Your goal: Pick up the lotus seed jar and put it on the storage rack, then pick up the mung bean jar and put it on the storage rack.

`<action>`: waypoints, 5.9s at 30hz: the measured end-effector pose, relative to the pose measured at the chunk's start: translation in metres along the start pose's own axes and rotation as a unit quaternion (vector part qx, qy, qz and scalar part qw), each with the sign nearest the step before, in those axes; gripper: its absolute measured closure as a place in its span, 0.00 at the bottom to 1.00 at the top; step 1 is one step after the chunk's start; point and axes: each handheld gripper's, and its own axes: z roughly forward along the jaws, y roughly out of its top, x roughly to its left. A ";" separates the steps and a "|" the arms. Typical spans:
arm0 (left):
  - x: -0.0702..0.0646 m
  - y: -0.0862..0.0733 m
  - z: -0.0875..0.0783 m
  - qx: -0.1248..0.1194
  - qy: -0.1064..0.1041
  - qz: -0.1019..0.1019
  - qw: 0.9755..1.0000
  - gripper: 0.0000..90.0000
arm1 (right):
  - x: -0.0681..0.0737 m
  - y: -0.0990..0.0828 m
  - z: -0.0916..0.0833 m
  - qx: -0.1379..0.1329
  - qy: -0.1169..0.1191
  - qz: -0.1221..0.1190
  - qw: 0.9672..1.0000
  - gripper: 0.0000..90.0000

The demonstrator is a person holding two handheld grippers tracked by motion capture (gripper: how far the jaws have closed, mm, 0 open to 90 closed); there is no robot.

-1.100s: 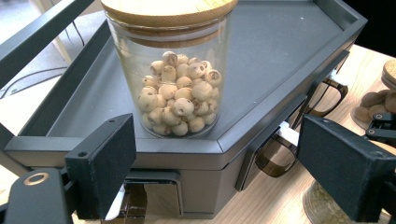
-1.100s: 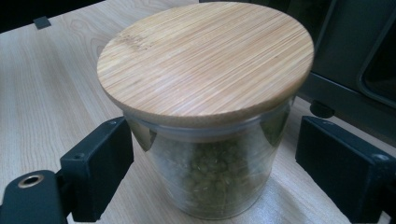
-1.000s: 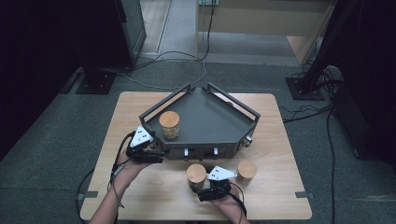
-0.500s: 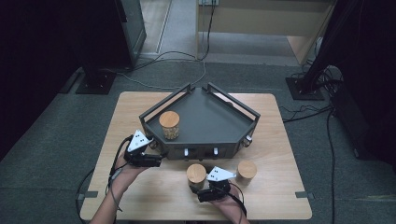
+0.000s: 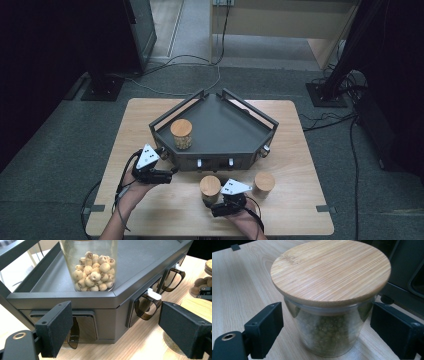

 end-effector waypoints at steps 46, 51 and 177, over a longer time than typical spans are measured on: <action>-0.012 -0.034 -0.008 -0.016 0.002 -0.010 1.000 0.13 | 0.000 0.000 0.000 -0.001 0.001 0.000 1.000 0.12; -0.011 -0.040 -0.009 -0.018 0.002 -0.017 1.000 0.13 | 0.001 0.000 0.000 -0.001 0.000 -0.002 1.000 0.12; -0.008 -0.100 0.005 -0.011 -0.006 -0.015 1.000 0.13 | 0.007 0.041 0.001 0.013 0.003 -0.002 1.000 0.27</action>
